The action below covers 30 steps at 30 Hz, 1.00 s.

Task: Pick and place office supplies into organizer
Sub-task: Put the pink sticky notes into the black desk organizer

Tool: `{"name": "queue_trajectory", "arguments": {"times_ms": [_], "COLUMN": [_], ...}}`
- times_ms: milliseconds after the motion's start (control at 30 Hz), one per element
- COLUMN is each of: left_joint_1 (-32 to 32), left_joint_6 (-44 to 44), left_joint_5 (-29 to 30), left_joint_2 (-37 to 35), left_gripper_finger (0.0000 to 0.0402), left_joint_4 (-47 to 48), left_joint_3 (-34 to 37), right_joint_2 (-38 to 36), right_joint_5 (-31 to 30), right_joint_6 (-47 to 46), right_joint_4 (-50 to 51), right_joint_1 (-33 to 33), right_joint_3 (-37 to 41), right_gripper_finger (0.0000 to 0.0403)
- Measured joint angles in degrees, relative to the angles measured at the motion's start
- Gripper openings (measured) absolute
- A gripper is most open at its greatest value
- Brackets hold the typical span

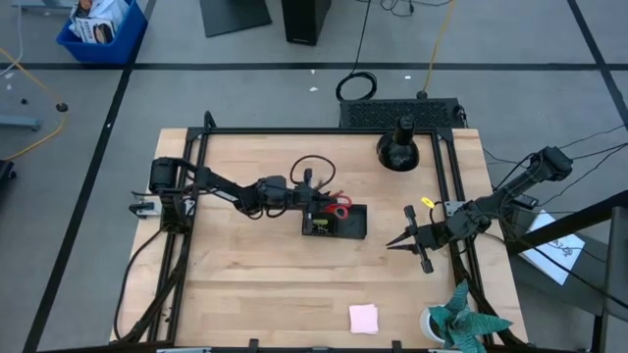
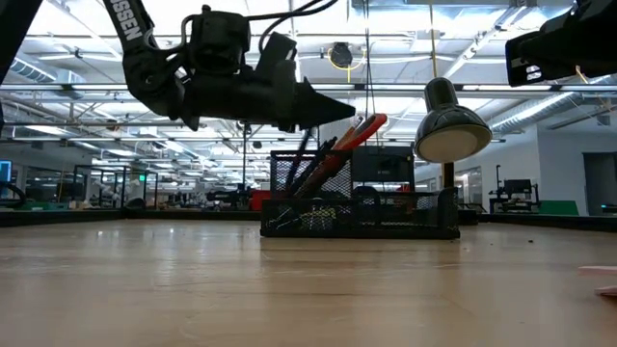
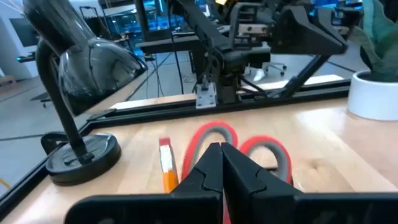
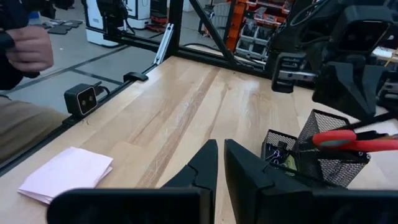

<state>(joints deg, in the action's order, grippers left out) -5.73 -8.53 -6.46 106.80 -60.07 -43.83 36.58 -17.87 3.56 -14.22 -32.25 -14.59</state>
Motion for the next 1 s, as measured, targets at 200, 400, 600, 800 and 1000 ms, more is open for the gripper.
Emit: {"name": "queue_trajectory", "arguments": {"times_ms": [200,400,600,800,1000], "left_joint_1": [-0.16,0.45,1.41,16.58,36.53], "left_joint_6": [0.37,0.37,8.11,13.70,23.93], "left_joint_5": [0.01,-0.57,6.20,26.97,34.63], "left_joint_2": [0.00,-1.00,-12.18,-27.30,-27.01], "left_gripper_finger": [0.0000,0.0000,0.0006,0.0002,0.0002], "left_joint_4": [-2.97,-4.00,6.91,64.59,71.03], "left_joint_3": [3.03,3.80,2.73,-10.52,-15.11], "right_joint_2": [0.00,0.00,0.02,0.15,2.63], "right_joint_5": [0.13,0.14,0.15,0.26,5.25], "right_joint_6": [-2.73,-2.91,-2.92,-2.93,-2.89], "right_joint_4": [1.29,1.96,3.09,4.31,4.36], "right_joint_1": [-0.07,-0.07,-0.09,-0.09,-0.11], "right_joint_3": [0.00,0.00,0.00,0.02,0.04], "right_gripper_finger": [0.0021,0.0020,0.0020,0.0020,0.0020]}}
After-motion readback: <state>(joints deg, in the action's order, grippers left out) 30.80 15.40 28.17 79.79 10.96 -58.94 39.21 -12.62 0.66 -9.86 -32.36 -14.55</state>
